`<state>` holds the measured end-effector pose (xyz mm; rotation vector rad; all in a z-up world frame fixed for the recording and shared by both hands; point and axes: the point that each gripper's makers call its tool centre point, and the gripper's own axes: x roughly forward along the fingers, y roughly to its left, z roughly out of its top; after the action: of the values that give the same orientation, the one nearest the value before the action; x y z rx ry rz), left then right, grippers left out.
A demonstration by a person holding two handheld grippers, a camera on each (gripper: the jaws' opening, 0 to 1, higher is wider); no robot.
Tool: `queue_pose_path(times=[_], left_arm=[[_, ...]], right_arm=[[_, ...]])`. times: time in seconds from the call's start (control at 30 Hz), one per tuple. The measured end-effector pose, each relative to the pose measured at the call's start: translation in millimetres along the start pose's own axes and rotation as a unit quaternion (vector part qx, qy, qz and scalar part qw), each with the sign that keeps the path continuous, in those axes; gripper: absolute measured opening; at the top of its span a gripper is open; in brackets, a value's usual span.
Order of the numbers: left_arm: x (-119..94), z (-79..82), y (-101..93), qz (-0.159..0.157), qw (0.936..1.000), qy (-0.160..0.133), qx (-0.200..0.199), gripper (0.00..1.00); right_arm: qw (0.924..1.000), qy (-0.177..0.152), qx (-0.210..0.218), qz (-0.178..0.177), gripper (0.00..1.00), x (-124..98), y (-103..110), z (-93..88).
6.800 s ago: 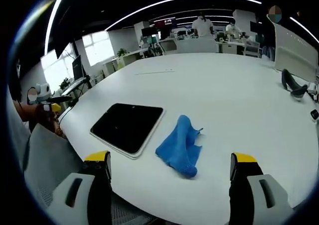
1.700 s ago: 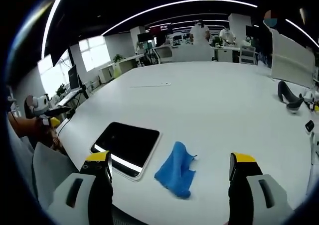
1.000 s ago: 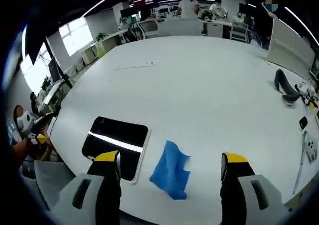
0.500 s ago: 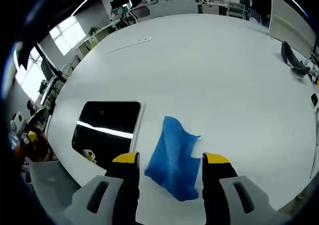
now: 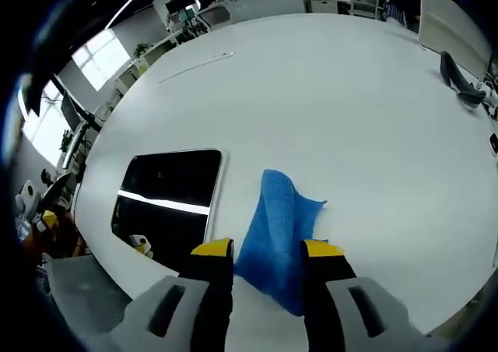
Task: Wipe the mirror surface with the cleaning cloth until all visible marks leave the cleaned area.
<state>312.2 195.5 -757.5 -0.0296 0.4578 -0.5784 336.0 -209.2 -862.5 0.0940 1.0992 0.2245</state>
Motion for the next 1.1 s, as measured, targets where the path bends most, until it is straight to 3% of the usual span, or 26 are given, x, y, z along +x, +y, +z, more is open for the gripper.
queue_pose_path(times=[0.23, 0.4, 0.5, 0.53, 0.57, 0.6, 1.1], left_arm=[[0.6, -2.9, 0.5, 0.000, 1.0000, 0.002, -0.002, 0.99], [1.0, -3.5, -1.2, -0.003, 1.0000, 0.003, 0.001, 0.99], [1.1, -5.3, -0.6, -0.002, 1.0000, 0.007, 0.001, 0.99], [1.5, -5.4, -0.7, -0.002, 1.0000, 0.008, 0.001, 0.99], [2.0, -5.7, -0.9, -0.003, 0.9999, 0.010, 0.001, 0.99], [2.4, -6.1, -1.0, -0.004, 0.9999, 0.010, 0.002, 0.99], [11.5, 1.0, 1.5, -0.006, 0.9998, 0.012, 0.017, 0.99]], right_arm=[[0.9993, 0.000, 0.002, -0.037, 0.06, 8.0, -11.2, -3.3], [0.9992, 0.012, -0.013, -0.035, 0.10, 10.9, -6.1, -2.2], [0.9985, 0.018, -0.025, -0.046, 0.06, 11.5, -7.3, -0.8], [0.9993, 0.018, -0.006, -0.031, 0.01, 12.0, -2.3, -0.9], [0.9993, 0.013, 0.026, -0.022, 0.01, 14.3, 1.3, -0.3], [0.9992, 0.014, 0.033, -0.018, 0.01, 14.7, 0.4, -1.2], [0.9981, 0.017, 0.053, -0.026, 0.00, 16.1, -5.9, -0.2]])
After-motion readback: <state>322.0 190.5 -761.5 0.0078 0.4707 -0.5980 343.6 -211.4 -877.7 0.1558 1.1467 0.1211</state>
